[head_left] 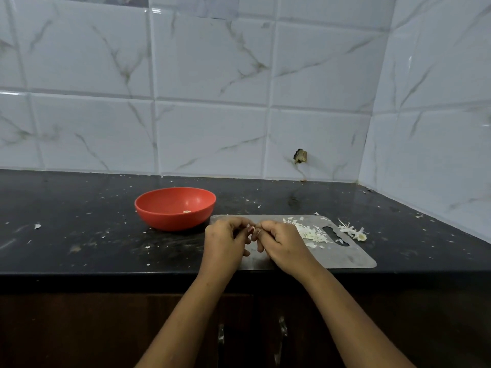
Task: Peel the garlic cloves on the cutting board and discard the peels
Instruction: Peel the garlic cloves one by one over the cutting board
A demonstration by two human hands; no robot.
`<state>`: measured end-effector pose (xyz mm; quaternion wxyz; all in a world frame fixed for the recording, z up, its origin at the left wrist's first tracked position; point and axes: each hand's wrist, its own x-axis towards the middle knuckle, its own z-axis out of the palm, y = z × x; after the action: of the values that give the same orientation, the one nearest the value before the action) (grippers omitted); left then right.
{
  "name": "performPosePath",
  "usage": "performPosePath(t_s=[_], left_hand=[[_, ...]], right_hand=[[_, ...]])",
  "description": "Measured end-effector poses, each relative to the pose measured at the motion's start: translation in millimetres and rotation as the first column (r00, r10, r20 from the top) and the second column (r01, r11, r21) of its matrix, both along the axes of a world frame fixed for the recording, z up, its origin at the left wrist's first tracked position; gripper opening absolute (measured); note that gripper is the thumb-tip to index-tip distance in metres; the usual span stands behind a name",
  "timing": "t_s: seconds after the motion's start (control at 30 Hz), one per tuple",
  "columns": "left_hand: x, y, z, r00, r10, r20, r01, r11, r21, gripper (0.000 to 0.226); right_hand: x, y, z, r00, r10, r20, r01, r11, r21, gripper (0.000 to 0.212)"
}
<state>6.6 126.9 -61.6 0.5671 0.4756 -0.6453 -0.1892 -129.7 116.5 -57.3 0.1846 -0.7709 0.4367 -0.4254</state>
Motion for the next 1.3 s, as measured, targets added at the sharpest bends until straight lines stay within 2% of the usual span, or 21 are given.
performPosePath(t_s=[0.1,0.27,0.7,0.87,1.0,1.13,1.3], left_hand=[[-1,0,0,1.0,0.006,0.01,-0.006,1.0,-0.013,0.021],[-4,2,0,1.0,-0.013,-0.02,0.013,1.0,-0.016,0.031],[-14,5,-1,1.0,0.011,0.023,-0.01,0.999,-0.051,0.019],[-12,4,1,0.982,-0.113,-0.154,0.126,0.989,0.073,0.019],[-10,4,3,0.94,-0.167,-0.298,0.216,0.967,0.137,0.019],[-5,5,5,0.882,-0.169,-0.44,0.265,0.95,0.167,0.018],[-3,5,6,0.869,-0.12,-0.48,0.24,0.951,0.197,0.011]], right_hand=[[0,-1,-1,1.0,-0.002,-0.024,0.001,1.0,-0.014,0.035],[1,-1,-3,0.999,-0.024,0.045,0.025,0.999,-0.037,0.029],[3,-3,-6,0.962,-0.07,0.263,0.077,0.997,-0.016,0.021],[2,0,-2,0.95,-0.066,0.304,0.065,0.998,0.013,0.019],[2,2,1,0.924,-0.058,0.379,0.018,0.994,0.108,0.025],[-2,1,3,0.885,-0.053,0.463,-0.036,0.983,0.181,0.029],[-2,1,4,0.874,-0.078,0.48,-0.02,0.981,0.195,0.017]])
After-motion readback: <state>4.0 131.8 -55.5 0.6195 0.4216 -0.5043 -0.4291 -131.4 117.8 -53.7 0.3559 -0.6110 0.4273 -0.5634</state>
